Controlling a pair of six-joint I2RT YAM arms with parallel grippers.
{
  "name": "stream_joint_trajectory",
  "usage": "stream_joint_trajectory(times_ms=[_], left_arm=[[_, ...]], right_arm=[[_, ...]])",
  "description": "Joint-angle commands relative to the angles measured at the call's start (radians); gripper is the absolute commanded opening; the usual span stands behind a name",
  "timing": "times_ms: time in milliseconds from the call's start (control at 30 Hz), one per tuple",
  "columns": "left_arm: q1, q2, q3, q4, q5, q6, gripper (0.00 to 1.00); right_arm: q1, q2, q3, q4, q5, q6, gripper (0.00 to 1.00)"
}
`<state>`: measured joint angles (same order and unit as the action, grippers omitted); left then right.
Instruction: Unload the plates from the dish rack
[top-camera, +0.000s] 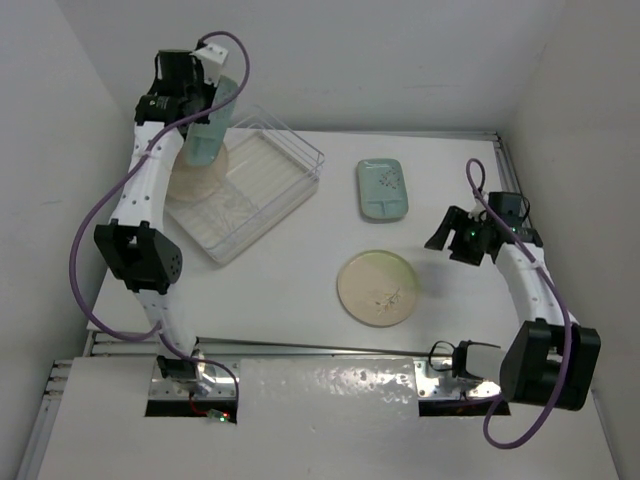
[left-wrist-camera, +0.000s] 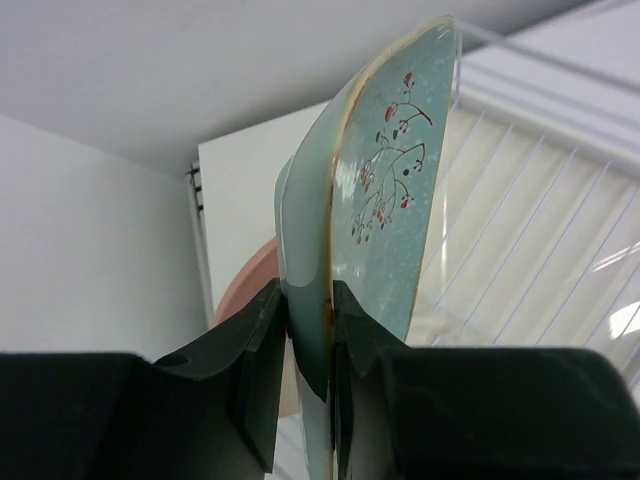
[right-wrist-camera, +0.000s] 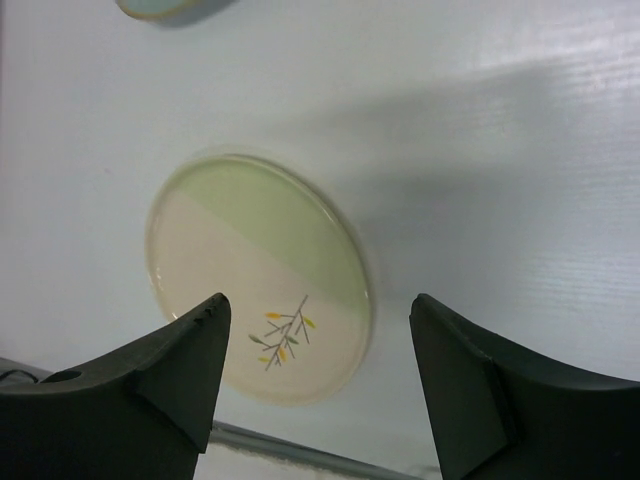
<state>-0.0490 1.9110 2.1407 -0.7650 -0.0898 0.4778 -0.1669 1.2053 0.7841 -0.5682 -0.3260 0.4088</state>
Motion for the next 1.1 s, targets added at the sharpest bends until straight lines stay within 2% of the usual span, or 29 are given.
stream_joint_trajectory(times_ms=[0,133,267,300,367,400,500,633,767,1067], left_arm=[[0.001,-0.072,0.076,0.130,-0.002,-0.157,0.00],[0.003,-0.082,0.097,0.130,0.080,-0.322,0.00],[0.003,-0.096,0.078,0.127,0.347,-0.473,0.00],[0.001,-0.099,0.067,0.142,0.455,-0.522,0.00],[0.001,-0.104,0.020,0.162,0.546,-0.622,0.00],[0.001,-0.109,-0.002,0.196,0.635,-0.652,0.00],[-0.008,-0.118,-0.083,0.242,0.728,-0.757,0.00],[-0.022,-0.127,-0.156,0.263,0.783,-0.800,0.00],[-0.032,-0.133,-0.188,0.299,0.841,-0.846,0.00],[-0.057,-0.133,-0.258,0.369,0.909,-0.904,0.00]], right_arm=[[0.023,-0.007,0.084,0.059,-0.027,0.027,0.71],[0.115,0.014,0.185,0.099,-0.024,0.067,0.71],[0.250,0.092,0.315,0.180,-0.060,0.119,0.72],[0.286,0.140,0.378,0.200,-0.106,0.136,0.72],[0.325,0.190,0.447,0.247,-0.126,0.188,0.73],[0.369,0.242,0.516,0.261,-0.131,0.205,0.75],[0.449,0.344,0.630,0.327,-0.149,0.243,0.78],[0.527,0.475,0.770,0.383,-0.202,0.291,0.80],[0.553,0.574,0.877,0.408,-0.212,0.311,0.78],[0.581,0.738,0.928,0.520,-0.246,0.390,0.69]])
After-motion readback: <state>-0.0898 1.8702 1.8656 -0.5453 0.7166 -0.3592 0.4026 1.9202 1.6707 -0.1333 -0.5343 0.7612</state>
